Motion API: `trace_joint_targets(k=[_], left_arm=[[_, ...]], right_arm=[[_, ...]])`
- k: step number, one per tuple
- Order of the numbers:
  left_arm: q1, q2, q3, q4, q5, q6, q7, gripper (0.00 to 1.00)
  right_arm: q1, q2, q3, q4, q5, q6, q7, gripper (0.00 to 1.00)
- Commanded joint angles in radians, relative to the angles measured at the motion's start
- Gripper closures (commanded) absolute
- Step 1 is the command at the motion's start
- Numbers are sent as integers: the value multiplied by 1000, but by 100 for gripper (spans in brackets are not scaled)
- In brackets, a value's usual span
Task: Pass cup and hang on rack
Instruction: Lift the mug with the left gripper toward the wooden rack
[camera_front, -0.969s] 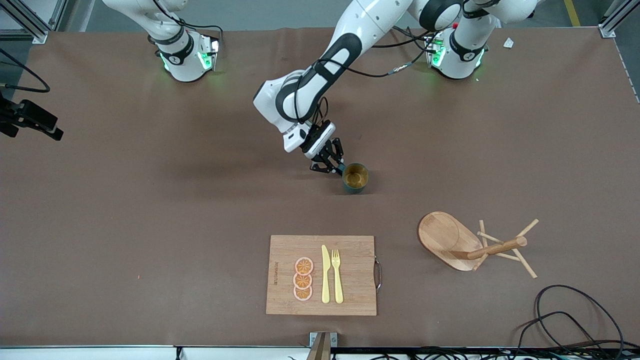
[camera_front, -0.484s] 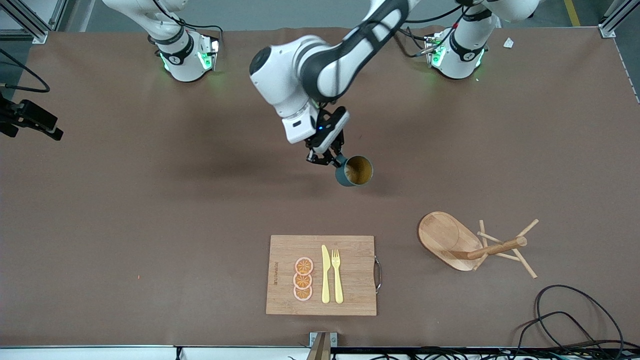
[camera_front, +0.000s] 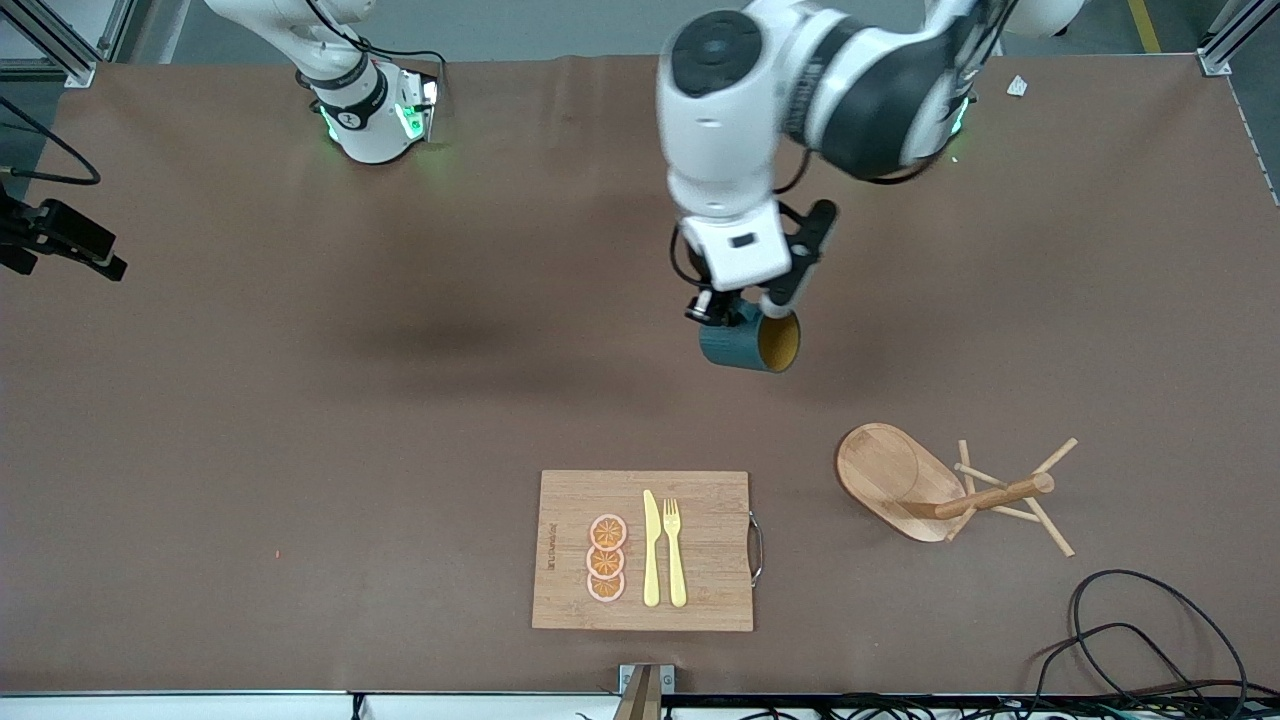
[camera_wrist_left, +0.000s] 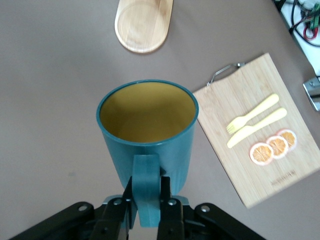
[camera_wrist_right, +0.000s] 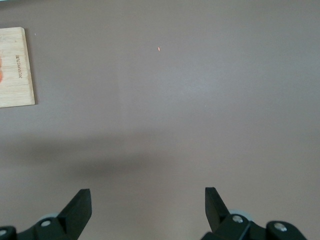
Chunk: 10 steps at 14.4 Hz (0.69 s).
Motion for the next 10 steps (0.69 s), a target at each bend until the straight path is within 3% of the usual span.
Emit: trace_joint_targets(k=[1,10], left_arm=[[102,-78,-8,-36,-162,18,108,100],[426,-132,-5,-39,-648,11,332,100]], right_arm=[[-16,-17,14,-11,-11,3,-13,0],[-8,-17,19,-11,-39,8,-7,0]])
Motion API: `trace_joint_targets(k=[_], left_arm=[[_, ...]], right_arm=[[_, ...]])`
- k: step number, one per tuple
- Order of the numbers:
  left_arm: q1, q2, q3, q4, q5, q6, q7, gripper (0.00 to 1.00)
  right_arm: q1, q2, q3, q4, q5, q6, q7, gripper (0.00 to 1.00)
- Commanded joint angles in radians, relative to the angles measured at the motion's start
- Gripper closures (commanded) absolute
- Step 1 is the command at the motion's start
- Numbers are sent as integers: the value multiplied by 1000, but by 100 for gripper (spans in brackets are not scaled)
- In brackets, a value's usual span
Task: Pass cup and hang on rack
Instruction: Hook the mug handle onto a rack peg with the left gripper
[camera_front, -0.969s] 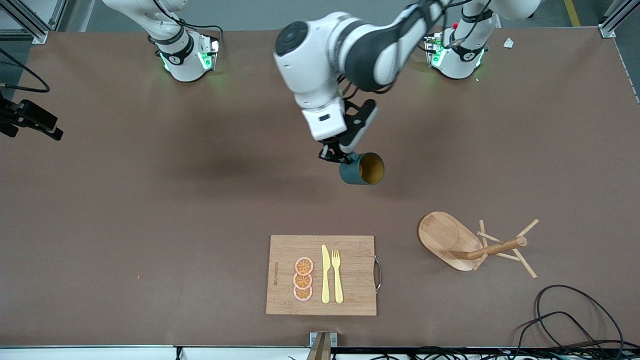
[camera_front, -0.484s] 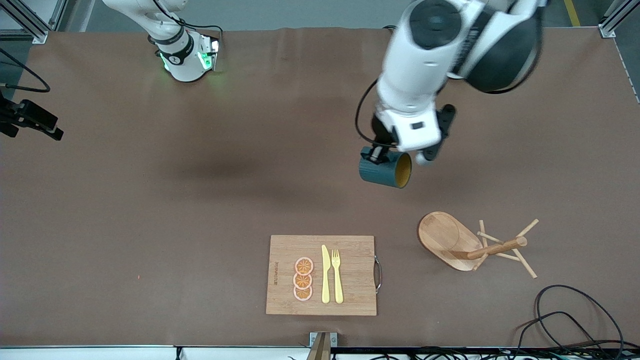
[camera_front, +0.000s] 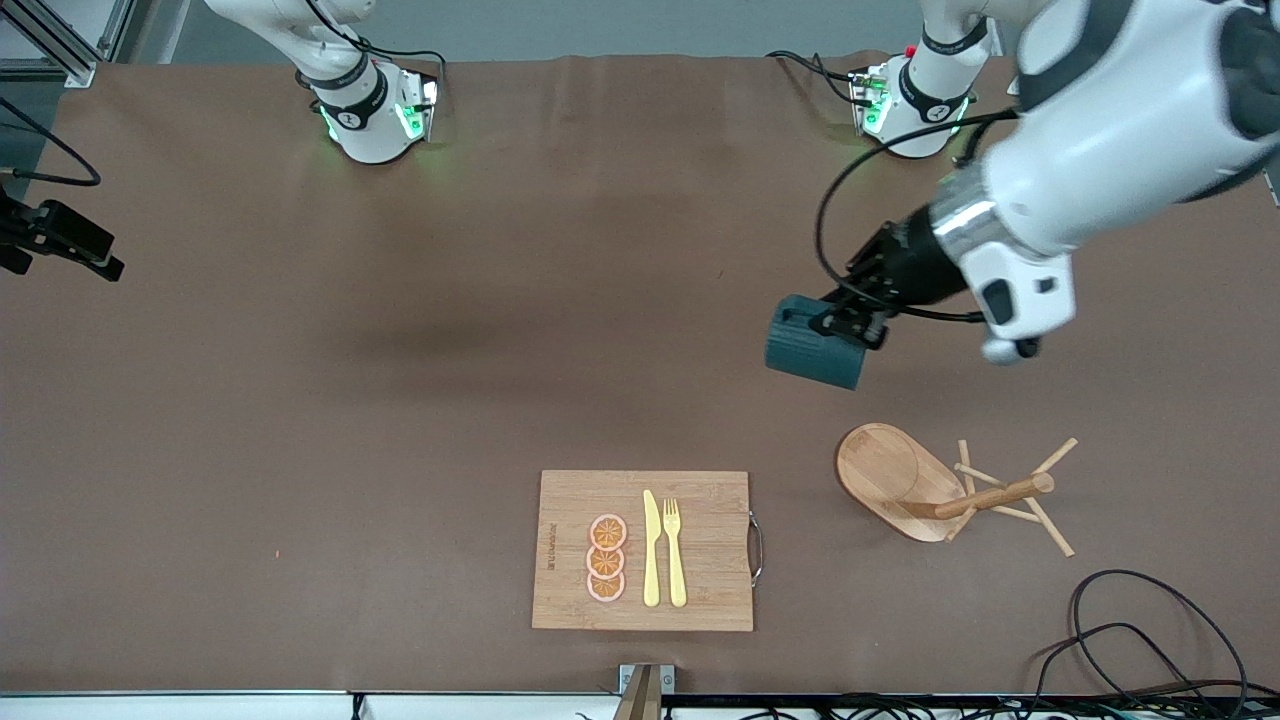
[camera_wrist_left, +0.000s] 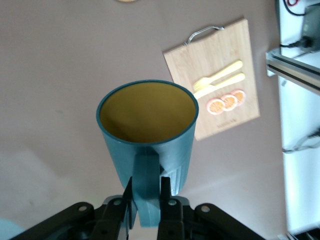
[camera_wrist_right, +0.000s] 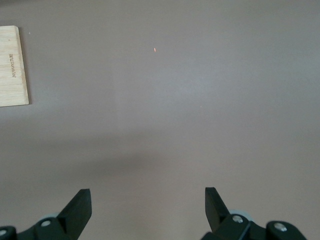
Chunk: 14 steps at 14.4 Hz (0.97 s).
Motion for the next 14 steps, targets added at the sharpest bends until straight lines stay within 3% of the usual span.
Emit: trace_joint_targets(k=[1,7,14], left_arm=[[106,-19,-5,-36,-170,6,91,100],[323,113,-4,-47,-518,-86,227,100],[386,263,1,-46,-635,-76,243,99]], right_arm=[[-8,-17,12,-11,-15,6,-6,0],[-5,-18,12,-11,-15,5,-6,0],[-5,-18,12,-11,-15,3,-4,0]])
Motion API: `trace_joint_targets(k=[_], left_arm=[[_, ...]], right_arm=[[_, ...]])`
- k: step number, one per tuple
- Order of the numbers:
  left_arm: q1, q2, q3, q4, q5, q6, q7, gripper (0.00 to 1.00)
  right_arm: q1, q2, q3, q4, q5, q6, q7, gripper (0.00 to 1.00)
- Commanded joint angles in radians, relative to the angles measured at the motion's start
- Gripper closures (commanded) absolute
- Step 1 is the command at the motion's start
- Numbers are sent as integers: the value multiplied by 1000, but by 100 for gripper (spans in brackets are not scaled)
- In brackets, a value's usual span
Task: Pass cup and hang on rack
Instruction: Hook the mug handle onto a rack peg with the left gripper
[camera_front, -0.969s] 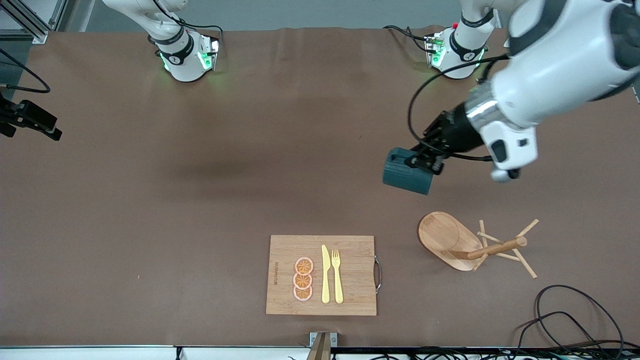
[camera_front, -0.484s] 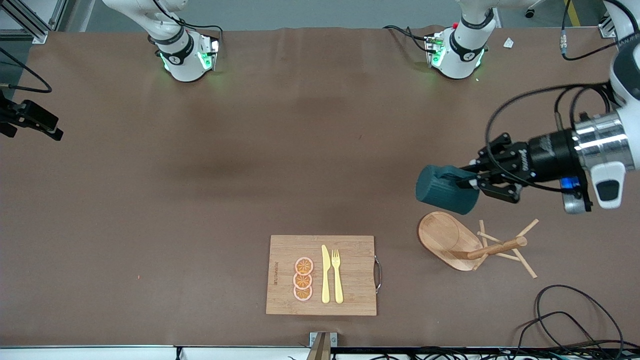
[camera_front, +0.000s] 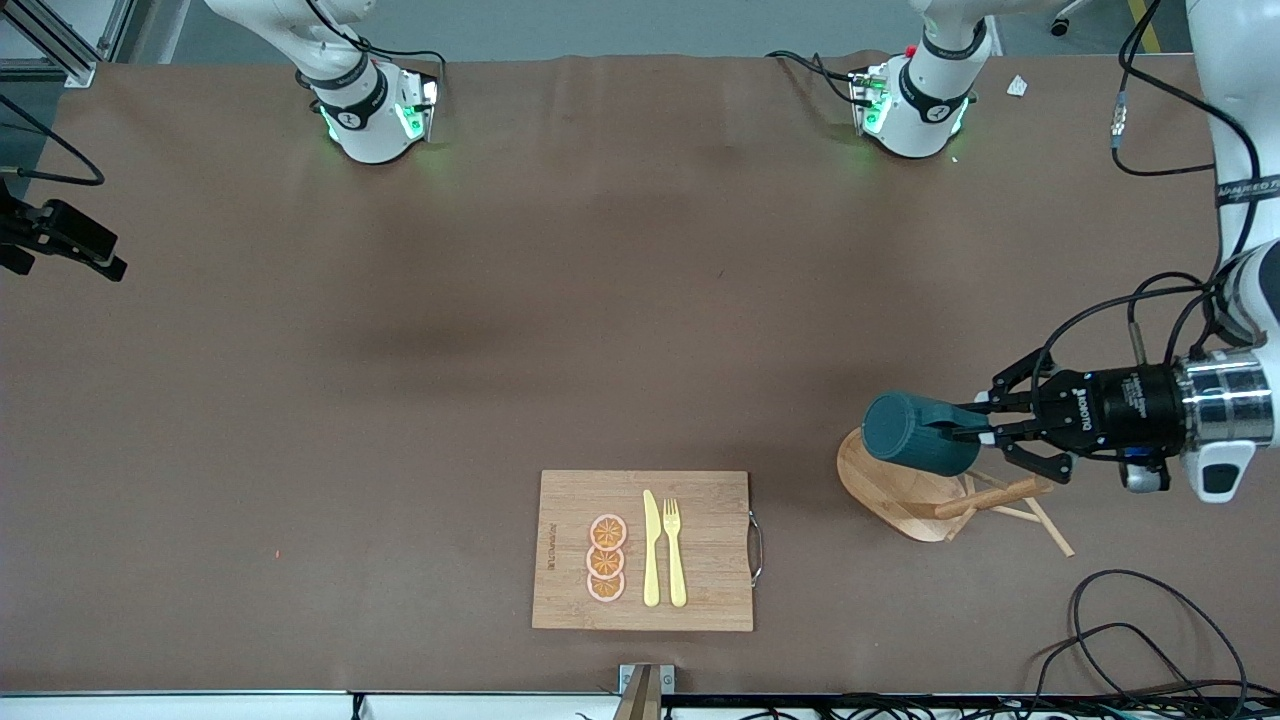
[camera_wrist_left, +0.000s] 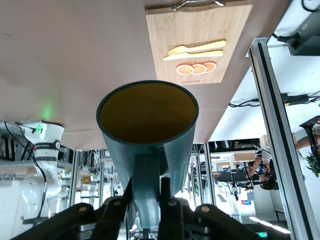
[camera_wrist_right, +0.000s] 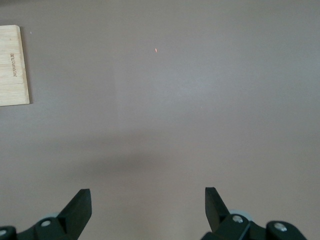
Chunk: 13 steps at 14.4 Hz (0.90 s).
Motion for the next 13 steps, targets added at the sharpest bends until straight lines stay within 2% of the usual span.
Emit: trace_joint_targets(k=[1,4,6,13], left_arm=[[14,43,-1,19,-29,2,2,99],[14,69,6,19,1,56,-5,99],[14,81,6,19,79,61,20,99],[14,87,8,23,156,133,92,99]], right_arm=[[-5,-18,7,-12,-13,2,-6,0],[-5,-18,7,-12,-13,2,-4,0],[-5,-18,7,-12,-13,2,-4,0],[-5,-18,9,-12,-13,2,-6,0]])
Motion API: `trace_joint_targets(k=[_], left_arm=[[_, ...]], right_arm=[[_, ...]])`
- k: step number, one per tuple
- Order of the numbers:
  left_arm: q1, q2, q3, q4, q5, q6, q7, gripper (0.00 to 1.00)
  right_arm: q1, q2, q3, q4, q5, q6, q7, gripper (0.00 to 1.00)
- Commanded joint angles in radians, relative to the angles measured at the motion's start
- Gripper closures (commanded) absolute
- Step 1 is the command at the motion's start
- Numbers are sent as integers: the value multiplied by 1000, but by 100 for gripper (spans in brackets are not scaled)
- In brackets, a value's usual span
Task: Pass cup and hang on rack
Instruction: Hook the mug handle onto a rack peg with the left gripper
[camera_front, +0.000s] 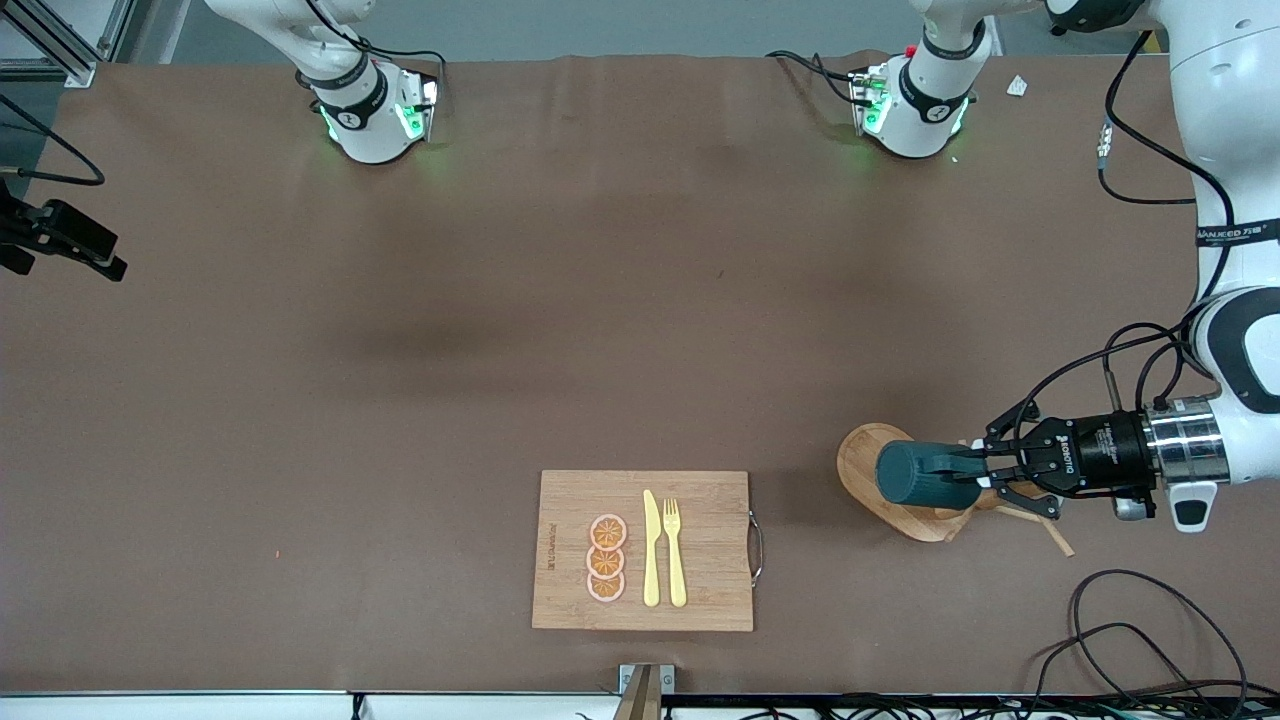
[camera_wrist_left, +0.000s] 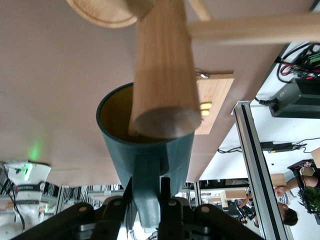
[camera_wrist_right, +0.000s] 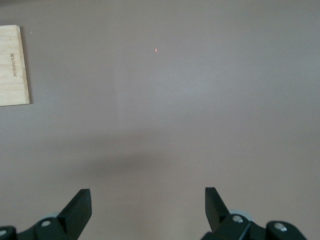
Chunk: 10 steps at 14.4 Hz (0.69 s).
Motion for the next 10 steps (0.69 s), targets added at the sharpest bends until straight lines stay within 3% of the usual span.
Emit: trace_joint_targets(k=[1,10], left_arm=[[3,13,0,18,25,17,48,99],[8,13,24,18,56,18,156,97]], right_arm=[[-5,-18,8,-12,-13,2,-6,0],[-5,-18,8,-12,-13,1,-4,0]])
